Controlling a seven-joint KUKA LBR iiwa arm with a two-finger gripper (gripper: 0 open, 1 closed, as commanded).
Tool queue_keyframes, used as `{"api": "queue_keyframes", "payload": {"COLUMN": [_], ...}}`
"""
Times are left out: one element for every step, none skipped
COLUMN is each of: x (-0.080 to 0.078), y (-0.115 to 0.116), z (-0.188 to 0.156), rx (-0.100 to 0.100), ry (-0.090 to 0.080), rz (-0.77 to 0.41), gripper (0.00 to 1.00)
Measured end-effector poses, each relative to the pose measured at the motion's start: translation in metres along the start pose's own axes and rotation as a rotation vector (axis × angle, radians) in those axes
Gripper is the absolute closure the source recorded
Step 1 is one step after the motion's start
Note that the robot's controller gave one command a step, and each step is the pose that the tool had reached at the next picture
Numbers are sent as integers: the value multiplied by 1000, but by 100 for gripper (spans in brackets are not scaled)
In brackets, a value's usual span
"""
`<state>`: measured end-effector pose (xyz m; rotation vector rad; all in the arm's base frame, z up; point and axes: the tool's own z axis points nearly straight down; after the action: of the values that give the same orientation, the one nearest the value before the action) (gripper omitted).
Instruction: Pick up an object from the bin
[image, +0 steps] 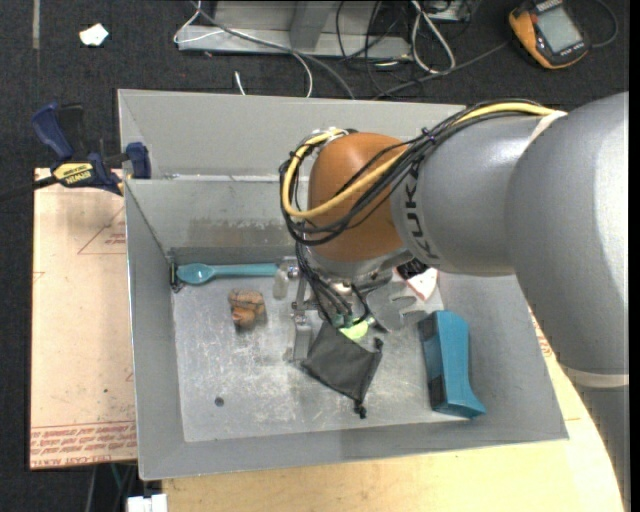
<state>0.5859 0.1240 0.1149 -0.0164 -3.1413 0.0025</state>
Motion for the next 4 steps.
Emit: {"api": "queue_keyframes", "payload": {"x": [-10,3,28,-27], "y": [-31,-44,-110,-121], "z": [4,-21,38,44], "rx": [-8,-8,-7,-11], "ry": [-6,-2,-5,-19], "rz": [-184,-118,-324,-291], "gripper": [0,0,0,100]}}
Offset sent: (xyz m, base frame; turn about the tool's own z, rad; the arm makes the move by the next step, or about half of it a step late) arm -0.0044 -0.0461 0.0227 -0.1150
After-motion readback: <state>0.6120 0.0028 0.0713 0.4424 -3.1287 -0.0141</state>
